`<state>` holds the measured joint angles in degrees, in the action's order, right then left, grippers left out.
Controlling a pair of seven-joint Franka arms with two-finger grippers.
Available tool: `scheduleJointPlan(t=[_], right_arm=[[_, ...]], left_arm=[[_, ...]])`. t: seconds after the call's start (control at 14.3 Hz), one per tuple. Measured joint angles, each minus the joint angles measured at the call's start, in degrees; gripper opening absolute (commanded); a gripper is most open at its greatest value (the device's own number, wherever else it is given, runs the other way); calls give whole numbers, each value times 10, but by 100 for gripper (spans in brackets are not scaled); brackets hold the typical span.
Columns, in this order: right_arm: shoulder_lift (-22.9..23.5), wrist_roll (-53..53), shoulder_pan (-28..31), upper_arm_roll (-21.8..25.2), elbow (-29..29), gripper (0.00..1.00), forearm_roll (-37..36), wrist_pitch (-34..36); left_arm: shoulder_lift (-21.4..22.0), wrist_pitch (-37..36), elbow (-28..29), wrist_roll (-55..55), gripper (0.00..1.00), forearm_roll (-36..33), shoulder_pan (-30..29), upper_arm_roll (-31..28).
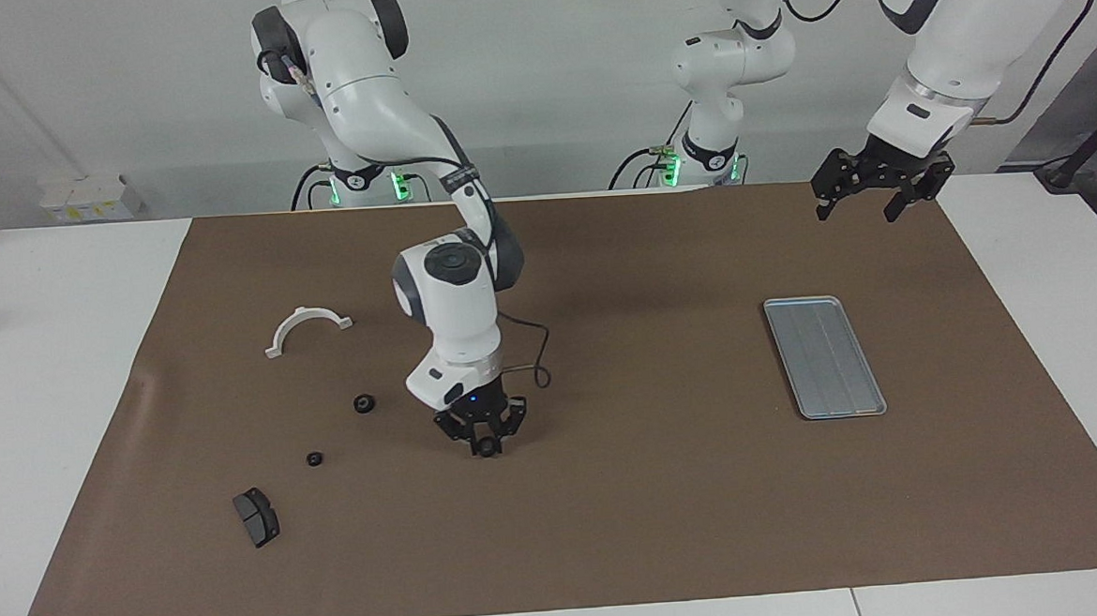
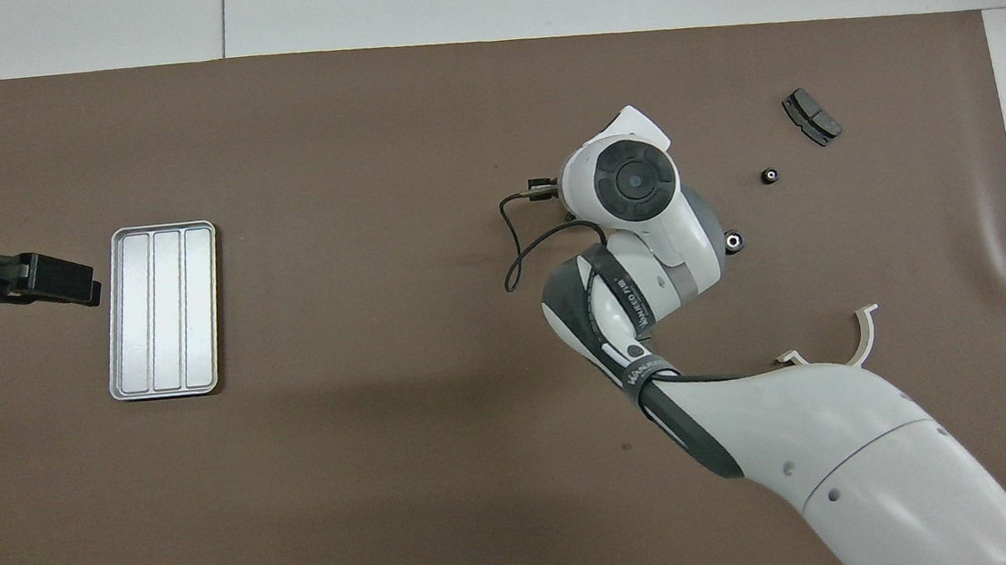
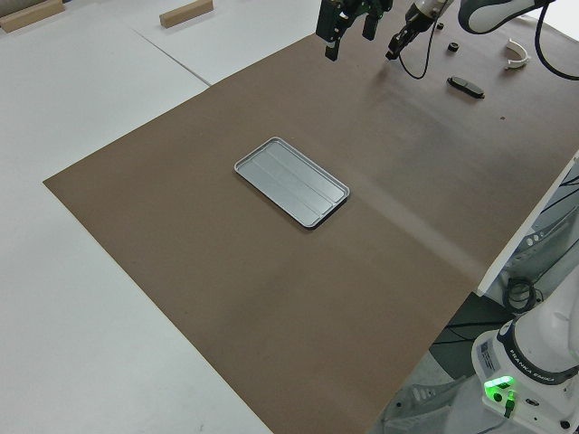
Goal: Place bearing gear from tray to pile
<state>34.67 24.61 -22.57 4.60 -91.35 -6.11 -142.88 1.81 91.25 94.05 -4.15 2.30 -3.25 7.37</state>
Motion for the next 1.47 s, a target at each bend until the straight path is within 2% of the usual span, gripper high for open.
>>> scheduleJointPlan(t=[0.28,0.49,0.56,0.63,0.7,0.77,0.84,1.19,1.33,1.47], right_arm=[[1,-74,69,-1,4,6,0,1],[3,-93,103,-1,4,7,0,1],[4,-94,110,-1,4,15,0,1],[5,-94,115,-1,4,36,0,1],[6,-94,119,-1,3,65,0,1],[7,-94,120,-1,3,86,0,1],[7,-94,120,-2,3,90,0,1],[4,-93,114,-7,9,96,1,22],[-12,-93,114,-8,18,97,1,68],[-51,-93,114,-8,27,98,1,137]], left_arm=[[19,-3,14,1,100,0,0,0],[23,-38,-4,1,100,-1,-1,-1],[23,-44,-9,1,100,-1,-1,0],[24,-47,-7,1,100,-1,-1,1],[26,-47,0,1,100,-1,-1,3],[26,-47,5,0,100,-1,-1,3],[27,-47,8,0,100,-1,-1,3],[27,-46,11,0,100,-1,-1,0],[28,-46,11,0,100,-1,-1,-1],[28,-46,11,0,100,-1,-1,-1]])
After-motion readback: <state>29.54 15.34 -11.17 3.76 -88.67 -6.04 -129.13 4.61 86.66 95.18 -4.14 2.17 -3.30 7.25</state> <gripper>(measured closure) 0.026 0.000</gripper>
